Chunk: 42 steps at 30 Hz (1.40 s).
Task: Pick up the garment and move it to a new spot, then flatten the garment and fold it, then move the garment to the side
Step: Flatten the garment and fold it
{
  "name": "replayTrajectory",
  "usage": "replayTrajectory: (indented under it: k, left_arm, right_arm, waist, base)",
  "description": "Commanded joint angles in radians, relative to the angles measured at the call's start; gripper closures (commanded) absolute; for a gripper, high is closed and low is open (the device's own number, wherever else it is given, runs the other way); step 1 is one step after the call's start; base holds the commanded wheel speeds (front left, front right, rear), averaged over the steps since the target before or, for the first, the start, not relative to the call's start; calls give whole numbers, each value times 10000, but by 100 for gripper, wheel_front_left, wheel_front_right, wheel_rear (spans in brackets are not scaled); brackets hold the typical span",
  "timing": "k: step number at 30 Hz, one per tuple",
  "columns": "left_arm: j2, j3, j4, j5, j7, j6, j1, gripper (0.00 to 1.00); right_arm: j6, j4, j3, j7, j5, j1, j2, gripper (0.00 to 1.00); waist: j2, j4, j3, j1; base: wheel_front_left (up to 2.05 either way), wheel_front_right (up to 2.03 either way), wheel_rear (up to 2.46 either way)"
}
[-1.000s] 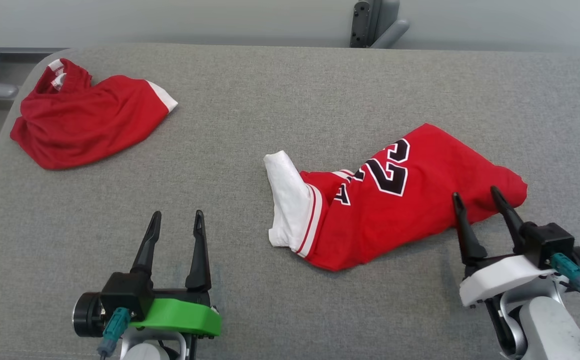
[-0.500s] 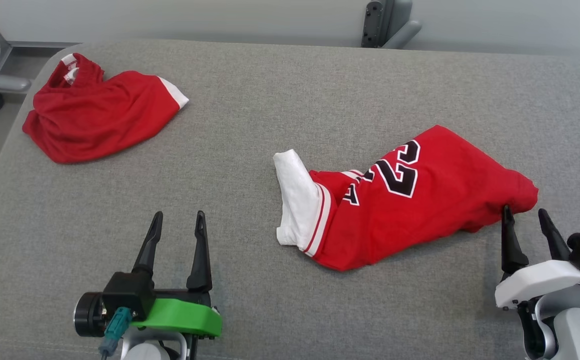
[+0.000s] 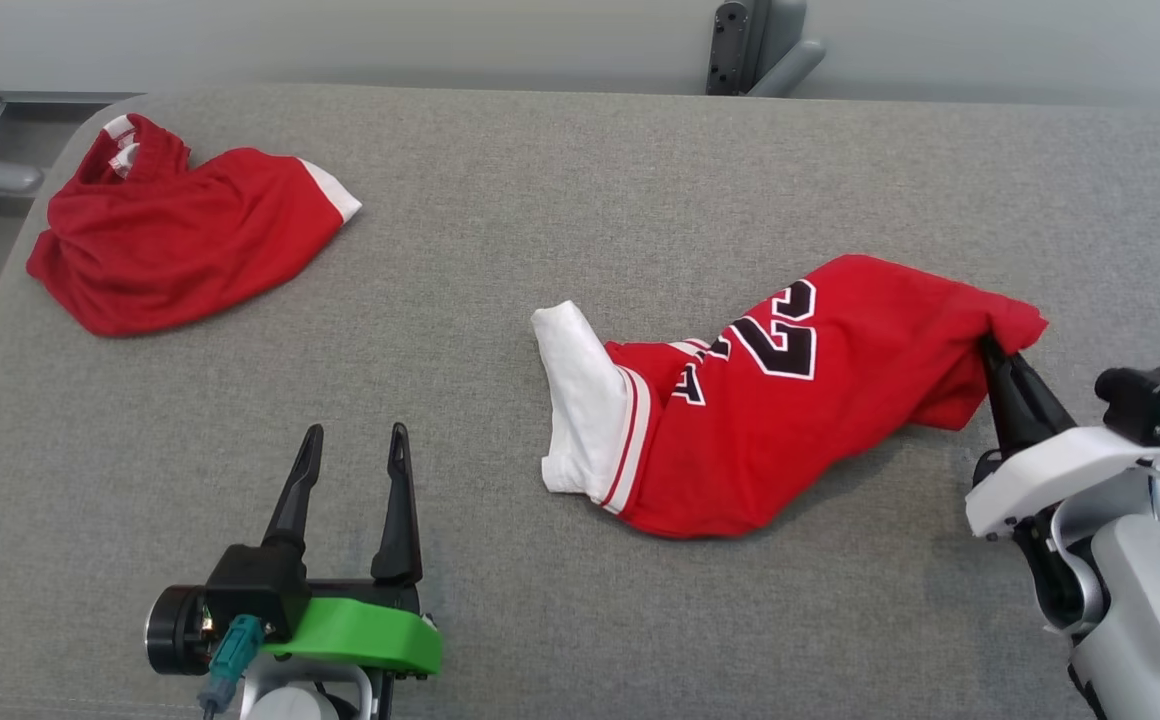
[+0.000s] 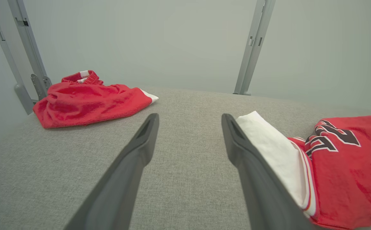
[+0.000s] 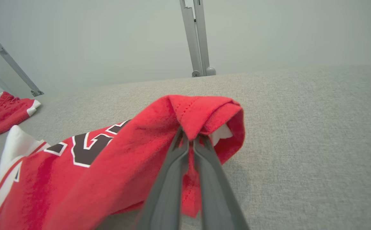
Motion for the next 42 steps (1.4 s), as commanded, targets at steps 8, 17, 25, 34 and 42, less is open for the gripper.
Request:
replayTrajectory:
  k: [8, 17, 25, 34, 42]
  left_arm:
    - [8, 14, -13, 121, 2, 10, 239, 0]
    - [8, 148, -97, 103, 2, 31, 454, 0]
    - [10, -31, -79, 38, 2, -25, 116, 0]
    - [11, -48, 10, 8, 2, -33, -38, 0]
    - [11, 149, -77, -11, 2, 72, 199, 0]
  right_arm:
    - [-14, -1121, 327, 672, 157, -333, -697, 100]
    - [-12, -4641, -1353, 2518, -64, 2022, -877, 100]
    - [-12, -4886, -2014, 4114, -275, 3050, -219, 100]
    - [-11, -1830, -1872, 3588, -472, 2161, -273, 63]
    - [-11, -1695, -1930, 3389, -59, 2488, -787, 0]
  waist:
    - [69, -221, -214, 0]
    - [69, -780, -320, 0]
    - [69, -910, -68, 0]
    - [69, -657, 68, 0]
    - [69, -880, -17, 0]
  base:
    - [0, 0, 0]
    - [0, 0, 0]
    - [0, 0, 0]
    - [0, 0, 0]
    - [0, 0, 0]
